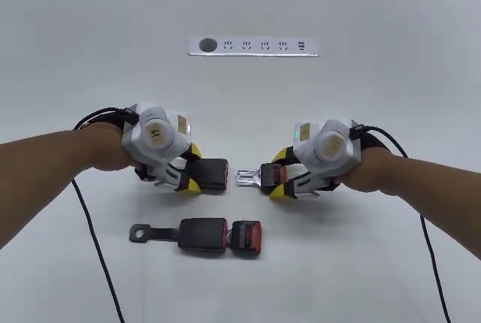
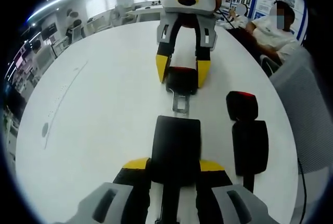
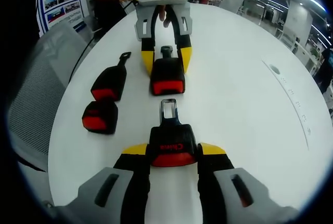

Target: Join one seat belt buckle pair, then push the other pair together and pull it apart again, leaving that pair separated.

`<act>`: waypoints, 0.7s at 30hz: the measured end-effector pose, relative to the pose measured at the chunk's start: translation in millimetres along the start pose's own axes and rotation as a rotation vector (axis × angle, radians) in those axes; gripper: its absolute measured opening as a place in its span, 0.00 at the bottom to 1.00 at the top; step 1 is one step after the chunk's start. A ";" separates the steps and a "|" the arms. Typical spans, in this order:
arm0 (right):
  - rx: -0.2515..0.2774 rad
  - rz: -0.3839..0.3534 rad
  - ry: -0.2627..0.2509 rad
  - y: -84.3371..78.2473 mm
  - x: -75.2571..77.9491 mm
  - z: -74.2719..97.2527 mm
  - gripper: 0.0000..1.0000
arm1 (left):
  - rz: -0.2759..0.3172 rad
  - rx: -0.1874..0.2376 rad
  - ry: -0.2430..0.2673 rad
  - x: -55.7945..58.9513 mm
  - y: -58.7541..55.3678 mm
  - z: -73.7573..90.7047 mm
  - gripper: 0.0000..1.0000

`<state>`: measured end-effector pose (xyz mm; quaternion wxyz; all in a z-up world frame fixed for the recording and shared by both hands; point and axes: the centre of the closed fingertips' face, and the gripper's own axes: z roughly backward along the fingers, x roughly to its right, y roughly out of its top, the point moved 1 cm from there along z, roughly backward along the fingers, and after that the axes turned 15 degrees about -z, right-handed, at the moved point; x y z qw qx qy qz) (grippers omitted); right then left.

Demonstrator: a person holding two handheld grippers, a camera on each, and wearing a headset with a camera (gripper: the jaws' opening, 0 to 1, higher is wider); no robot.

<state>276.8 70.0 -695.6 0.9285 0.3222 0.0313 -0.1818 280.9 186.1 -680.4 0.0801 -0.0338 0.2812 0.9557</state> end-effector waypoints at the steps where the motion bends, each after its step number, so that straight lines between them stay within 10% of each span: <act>1: 0.004 0.003 0.000 1.6 -0.2 -1.9 0.34 | 0.000 -0.001 0.000 -0.2 0.2 -0.1 0.34; 21: 0.049 -0.011 0.025 25.7 -7.2 -9.5 0.34 | -0.004 -0.006 -0.002 -0.8 -1.1 -1.1 0.34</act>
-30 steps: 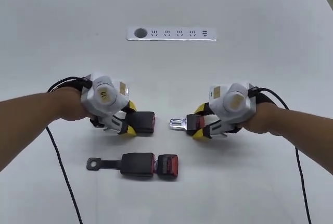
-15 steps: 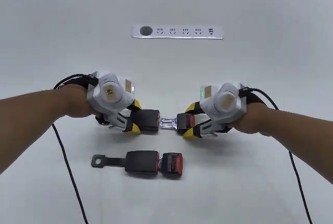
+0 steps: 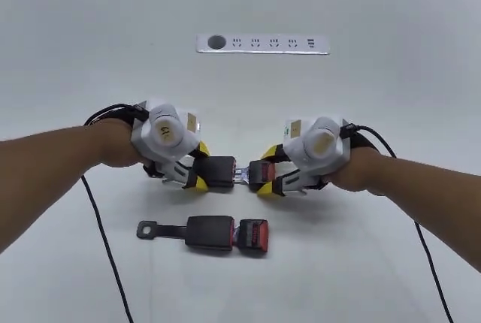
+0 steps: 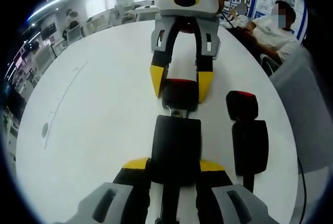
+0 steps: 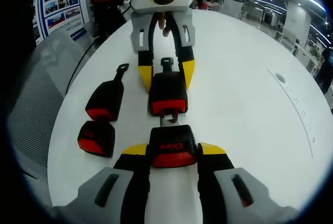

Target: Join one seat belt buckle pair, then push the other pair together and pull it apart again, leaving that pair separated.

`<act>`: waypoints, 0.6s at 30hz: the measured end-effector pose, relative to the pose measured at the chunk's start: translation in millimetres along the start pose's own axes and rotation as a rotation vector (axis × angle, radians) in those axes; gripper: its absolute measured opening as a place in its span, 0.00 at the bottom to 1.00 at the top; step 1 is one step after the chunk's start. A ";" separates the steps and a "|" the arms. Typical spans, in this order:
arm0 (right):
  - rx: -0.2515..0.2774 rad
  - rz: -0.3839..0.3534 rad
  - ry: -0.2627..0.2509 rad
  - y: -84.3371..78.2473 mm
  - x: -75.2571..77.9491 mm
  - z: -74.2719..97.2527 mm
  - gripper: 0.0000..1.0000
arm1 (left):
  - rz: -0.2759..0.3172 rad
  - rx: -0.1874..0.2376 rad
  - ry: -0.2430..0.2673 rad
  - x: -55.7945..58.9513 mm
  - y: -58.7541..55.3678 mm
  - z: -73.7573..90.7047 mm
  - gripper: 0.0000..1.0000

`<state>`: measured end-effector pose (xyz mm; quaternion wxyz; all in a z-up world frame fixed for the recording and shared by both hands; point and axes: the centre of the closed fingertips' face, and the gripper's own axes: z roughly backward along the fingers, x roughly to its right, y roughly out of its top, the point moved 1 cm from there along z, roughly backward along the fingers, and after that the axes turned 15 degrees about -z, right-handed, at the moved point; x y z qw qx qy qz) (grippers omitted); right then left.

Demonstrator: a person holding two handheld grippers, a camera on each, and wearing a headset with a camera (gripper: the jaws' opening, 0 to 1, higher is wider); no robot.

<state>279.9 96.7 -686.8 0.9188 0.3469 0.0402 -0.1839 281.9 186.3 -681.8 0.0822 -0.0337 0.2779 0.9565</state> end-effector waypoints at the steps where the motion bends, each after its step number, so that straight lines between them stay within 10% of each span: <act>1: 0.002 -0.004 0.002 -0.1 1.5 0.2 0.34 | 0.001 0.003 0.003 0.3 -0.1 0.1 0.34; 18: 0.007 -0.020 0.005 3.1 -0.4 -1.7 0.34 | -0.035 -0.031 -0.021 -1.4 -2.8 -1.9 0.33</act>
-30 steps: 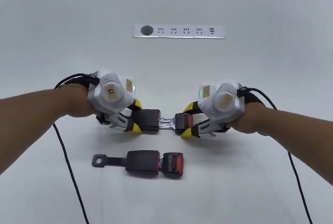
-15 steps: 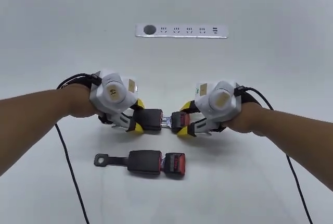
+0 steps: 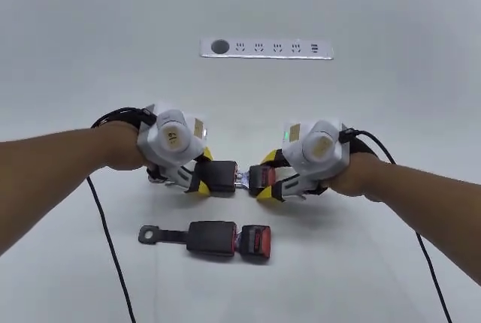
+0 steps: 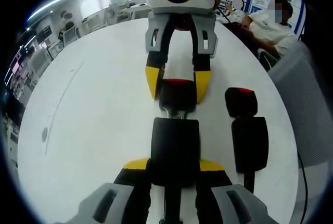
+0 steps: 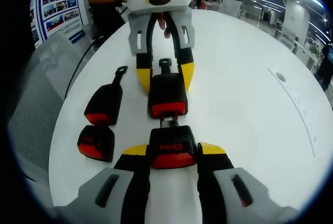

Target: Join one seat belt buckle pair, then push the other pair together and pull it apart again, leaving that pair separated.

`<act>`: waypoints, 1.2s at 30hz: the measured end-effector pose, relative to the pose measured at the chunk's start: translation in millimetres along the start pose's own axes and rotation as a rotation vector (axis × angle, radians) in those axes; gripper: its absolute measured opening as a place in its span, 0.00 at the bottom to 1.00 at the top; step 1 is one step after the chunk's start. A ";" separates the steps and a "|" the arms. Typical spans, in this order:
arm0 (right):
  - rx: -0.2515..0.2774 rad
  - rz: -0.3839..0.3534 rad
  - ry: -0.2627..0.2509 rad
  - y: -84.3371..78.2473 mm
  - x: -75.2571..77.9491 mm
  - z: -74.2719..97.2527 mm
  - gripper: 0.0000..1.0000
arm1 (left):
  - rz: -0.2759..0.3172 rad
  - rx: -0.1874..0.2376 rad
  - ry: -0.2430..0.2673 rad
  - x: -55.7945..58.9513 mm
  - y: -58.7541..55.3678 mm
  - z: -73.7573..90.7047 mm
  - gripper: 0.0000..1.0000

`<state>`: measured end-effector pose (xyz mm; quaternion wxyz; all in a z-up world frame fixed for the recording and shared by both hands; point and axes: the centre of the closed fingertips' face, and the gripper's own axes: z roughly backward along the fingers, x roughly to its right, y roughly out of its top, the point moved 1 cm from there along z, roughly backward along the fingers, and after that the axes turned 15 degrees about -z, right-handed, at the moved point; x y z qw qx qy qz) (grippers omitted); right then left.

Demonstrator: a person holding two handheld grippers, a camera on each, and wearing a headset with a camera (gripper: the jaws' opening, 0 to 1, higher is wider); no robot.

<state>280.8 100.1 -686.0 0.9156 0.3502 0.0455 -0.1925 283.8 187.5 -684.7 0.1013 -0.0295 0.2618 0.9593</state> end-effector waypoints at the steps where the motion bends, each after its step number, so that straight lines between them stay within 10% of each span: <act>1: 0.003 -0.002 -0.002 1.4 -1.1 0.0 0.34 | 0.000 0.000 0.000 0.0 -0.3 0.1 0.33; 36: 0.008 -0.008 -0.002 13.0 -4.9 -13.4 0.33 | -0.041 -0.020 -0.032 1.3 -0.3 0.1 0.33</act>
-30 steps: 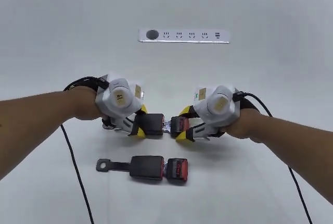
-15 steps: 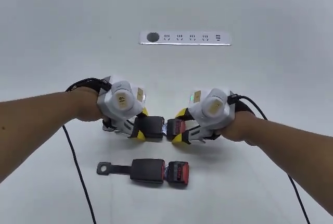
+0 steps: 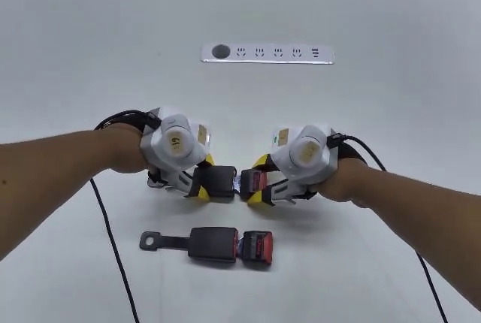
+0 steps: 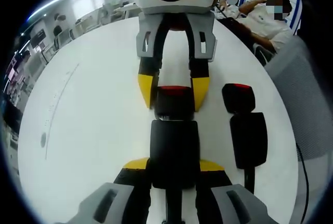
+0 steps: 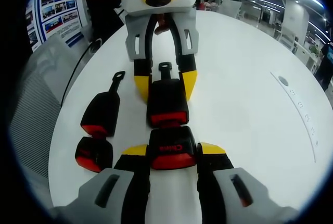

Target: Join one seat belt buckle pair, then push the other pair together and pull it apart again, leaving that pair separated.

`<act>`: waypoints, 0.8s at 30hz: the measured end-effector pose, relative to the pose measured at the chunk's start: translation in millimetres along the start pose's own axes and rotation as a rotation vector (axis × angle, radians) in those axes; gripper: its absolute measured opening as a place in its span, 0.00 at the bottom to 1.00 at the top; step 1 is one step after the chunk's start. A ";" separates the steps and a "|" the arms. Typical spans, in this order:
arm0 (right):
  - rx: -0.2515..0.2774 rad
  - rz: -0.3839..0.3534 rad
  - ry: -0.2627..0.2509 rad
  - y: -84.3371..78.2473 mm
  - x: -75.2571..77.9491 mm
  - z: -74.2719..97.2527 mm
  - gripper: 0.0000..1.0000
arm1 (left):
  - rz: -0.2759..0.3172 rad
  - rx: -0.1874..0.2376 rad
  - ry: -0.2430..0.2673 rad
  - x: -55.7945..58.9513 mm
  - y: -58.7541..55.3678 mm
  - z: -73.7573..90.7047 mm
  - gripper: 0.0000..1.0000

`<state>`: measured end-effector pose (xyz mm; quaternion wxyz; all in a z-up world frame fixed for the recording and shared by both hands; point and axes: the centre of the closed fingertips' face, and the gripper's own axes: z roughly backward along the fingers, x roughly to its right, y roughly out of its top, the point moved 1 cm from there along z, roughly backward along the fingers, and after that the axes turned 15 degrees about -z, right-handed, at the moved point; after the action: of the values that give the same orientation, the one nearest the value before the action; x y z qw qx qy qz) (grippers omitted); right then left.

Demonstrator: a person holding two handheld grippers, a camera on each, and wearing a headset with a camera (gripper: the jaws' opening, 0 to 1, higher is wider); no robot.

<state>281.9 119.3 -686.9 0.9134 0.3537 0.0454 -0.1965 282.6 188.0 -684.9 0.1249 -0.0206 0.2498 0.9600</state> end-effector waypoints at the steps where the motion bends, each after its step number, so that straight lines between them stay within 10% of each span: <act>1: 0.001 -0.001 0.001 0.3 0.1 0.0 0.33 | 0.001 0.000 0.000 0.1 -0.3 0.0 0.33; 24: 0.043 -0.020 0.011 0.4 0.9 0.9 0.34 | 0.005 0.019 0.004 -0.2 0.9 0.8 0.33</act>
<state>282.9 118.7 -686.2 0.9033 0.3738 0.0495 -0.2046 282.6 187.6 -683.8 0.1220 -0.0206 0.2593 0.9578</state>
